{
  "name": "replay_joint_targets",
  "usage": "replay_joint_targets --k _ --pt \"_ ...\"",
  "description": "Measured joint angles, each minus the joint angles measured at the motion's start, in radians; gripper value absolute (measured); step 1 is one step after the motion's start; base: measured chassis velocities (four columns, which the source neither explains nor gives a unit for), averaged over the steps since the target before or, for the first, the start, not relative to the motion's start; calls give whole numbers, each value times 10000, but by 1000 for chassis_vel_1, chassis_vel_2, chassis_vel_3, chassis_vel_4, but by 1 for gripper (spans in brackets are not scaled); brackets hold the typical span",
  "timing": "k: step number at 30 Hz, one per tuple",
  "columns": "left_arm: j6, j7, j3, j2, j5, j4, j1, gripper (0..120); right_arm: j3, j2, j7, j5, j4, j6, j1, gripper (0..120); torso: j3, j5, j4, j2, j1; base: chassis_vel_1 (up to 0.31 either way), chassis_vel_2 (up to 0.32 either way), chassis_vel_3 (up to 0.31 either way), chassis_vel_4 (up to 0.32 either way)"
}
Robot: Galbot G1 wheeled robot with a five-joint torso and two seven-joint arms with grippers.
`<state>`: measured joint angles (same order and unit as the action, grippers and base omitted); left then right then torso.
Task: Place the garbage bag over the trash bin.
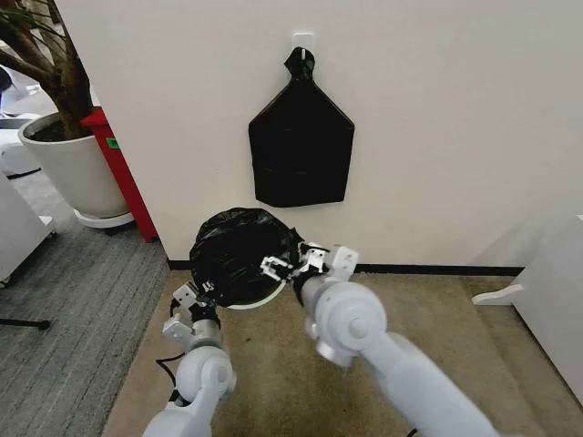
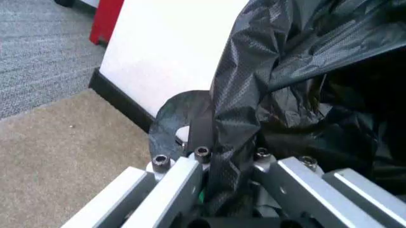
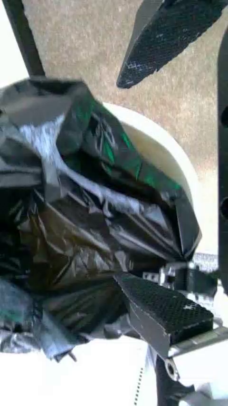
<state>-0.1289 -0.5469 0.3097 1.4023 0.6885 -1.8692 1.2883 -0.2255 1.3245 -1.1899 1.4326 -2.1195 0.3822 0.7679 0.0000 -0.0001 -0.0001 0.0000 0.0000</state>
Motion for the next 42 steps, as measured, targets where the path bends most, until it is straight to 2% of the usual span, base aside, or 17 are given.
replay_joint_targets --k 8,12,15,16,21,22,27,30,31,34,42 --pt "-104 47 -15 265 -199 73 128 1 -180 260 186 -373 325 26 -118 95 0 0 1 0 0 0 0 0 0" --pt "-126 54 -33 438 -277 111 154 1 -211 360 298 -603 541 67 -140 78 0 0 3 0 0 0 0 0 0" --pt "-127 54 -43 498 -286 116 150 1 -213 376 359 -713 600 87 -94 71 0 0 2 0 0 0 0 0 0" --pt "-128 54 -50 515 -289 118 147 1 -223 369 395 -770 625 95 -59 66 0 0 1 0 0 0 0 0 0" --pt "-127 54 -45 508 -291 47 145 1 -312 351 534 -1071 714 94 56 46 0 0 1 0 0 0 0 0 0" --pt "-127 54 -45 508 -291 47 145 1 -312 351 534 -1071 714 94 56 46 0 0 1 0 0 0 0 0 0" --pt "-115 52 -28 489 -227 -133 194 1 -386 441 661 -1324 890 95 -5 24 0 1 2 0 0 0 0 0 0" --pt "-110 51 -6 477 -218 -174 215 1 -408 461 697 -1417 920 92 -17 18 0 1 1 0 0 0 0 0 0" --pt "-106 51 12 466 -214 -182 227 1 -438 468 719 -1477 925 90 -17 11 0 1 1 0 0 0 0 0 0" --pt "-103 47 37 453 -210 -198 231 1 -489 472 763 -1604 927 81 -8 0 0 1 2 0 0 0 0 0 0" --pt "-101 18 110 493 -180 -198 187 1 -608 465 865 -2010 896 68 127 0 0 1 1 0 0 0 0 0 0"
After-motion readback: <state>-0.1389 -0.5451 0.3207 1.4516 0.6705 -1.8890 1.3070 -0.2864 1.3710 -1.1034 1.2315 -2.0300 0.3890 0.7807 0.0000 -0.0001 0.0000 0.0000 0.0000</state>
